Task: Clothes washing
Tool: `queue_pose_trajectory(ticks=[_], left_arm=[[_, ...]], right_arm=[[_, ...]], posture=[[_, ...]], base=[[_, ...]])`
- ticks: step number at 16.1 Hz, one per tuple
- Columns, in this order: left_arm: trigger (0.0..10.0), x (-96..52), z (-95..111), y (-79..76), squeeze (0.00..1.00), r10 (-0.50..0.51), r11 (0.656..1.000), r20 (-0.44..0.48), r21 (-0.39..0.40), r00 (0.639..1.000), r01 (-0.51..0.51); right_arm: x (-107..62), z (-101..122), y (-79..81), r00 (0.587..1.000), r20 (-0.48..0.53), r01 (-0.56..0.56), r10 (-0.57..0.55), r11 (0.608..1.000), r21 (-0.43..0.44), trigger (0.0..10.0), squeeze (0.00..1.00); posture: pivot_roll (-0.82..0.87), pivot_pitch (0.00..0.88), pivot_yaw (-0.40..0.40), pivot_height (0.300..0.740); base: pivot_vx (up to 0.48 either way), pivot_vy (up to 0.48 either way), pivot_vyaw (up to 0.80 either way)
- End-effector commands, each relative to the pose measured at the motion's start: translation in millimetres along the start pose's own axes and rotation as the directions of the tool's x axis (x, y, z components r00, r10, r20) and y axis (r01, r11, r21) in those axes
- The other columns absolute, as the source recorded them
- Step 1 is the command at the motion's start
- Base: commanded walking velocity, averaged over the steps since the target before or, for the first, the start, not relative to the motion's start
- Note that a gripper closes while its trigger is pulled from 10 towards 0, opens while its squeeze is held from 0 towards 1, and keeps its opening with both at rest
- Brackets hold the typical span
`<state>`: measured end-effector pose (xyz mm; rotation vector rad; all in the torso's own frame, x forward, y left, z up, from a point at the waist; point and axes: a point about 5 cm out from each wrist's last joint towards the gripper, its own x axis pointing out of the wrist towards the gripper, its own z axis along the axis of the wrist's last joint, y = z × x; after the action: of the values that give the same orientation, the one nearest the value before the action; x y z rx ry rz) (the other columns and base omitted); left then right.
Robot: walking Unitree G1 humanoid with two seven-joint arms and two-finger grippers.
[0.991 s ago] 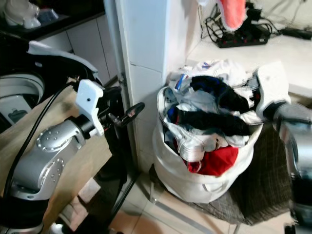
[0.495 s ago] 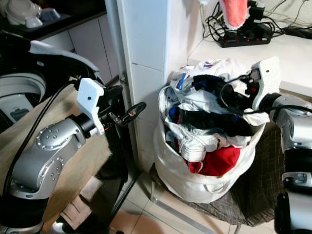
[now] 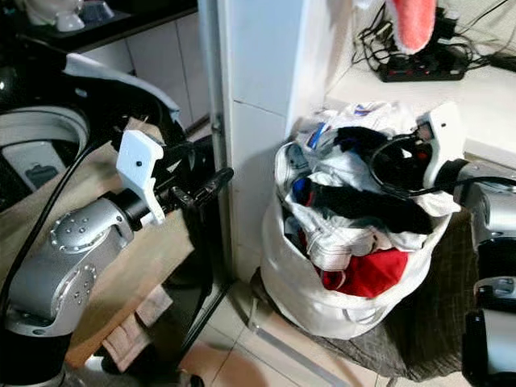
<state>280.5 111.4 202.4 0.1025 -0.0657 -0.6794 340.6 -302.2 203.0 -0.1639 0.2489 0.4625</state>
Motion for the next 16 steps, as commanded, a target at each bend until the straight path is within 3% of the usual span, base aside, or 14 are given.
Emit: queue_pose_trajectory(ticks=[1,5,14,16], left_arm=[[10.0,-1.8,2,0.2,0.00,0.004,1.000,0.000,0.011,1.000,-0.004],[10.0,-1.2,2,-0.3,0.00,0.004,1.000,-0.007,0.011,1.000,-0.003],[10.0,-1.3,1,0.6,0.00,0.014,1.000,-0.012,0.019,1.000,-0.013],[10.0,-1.1,1,0.7,0.00,0.019,1.000,-0.009,0.020,1.000,-0.019]], right_arm=[[-3.0,5,-4.2,1.000,-0.009,0.016,-0.016,1.000,-0.020,0.0,0.00],[-2.5,-1,-5.8,0.999,-0.054,0.002,-0.002,1.000,-0.010,0.0,0.00],[-6.8,4,-10.6,1.000,-0.018,0.020,-0.020,1.000,0.015,0.0,0.00],[-14.6,10,-14.4,0.999,0.001,0.040,-0.040,0.999,0.000,0.0,0.00]], posture=[[0.00,0.000,-0.003,0.740],[0.00,0.000,-0.004,0.740],[0.00,0.000,0.001,0.740],[0.00,0.000,-0.003,0.740]], base=[[0.000,0.000,0.00],[0.000,0.000,0.00],[0.000,0.000,0.00],[0.000,0.000,0.00]])
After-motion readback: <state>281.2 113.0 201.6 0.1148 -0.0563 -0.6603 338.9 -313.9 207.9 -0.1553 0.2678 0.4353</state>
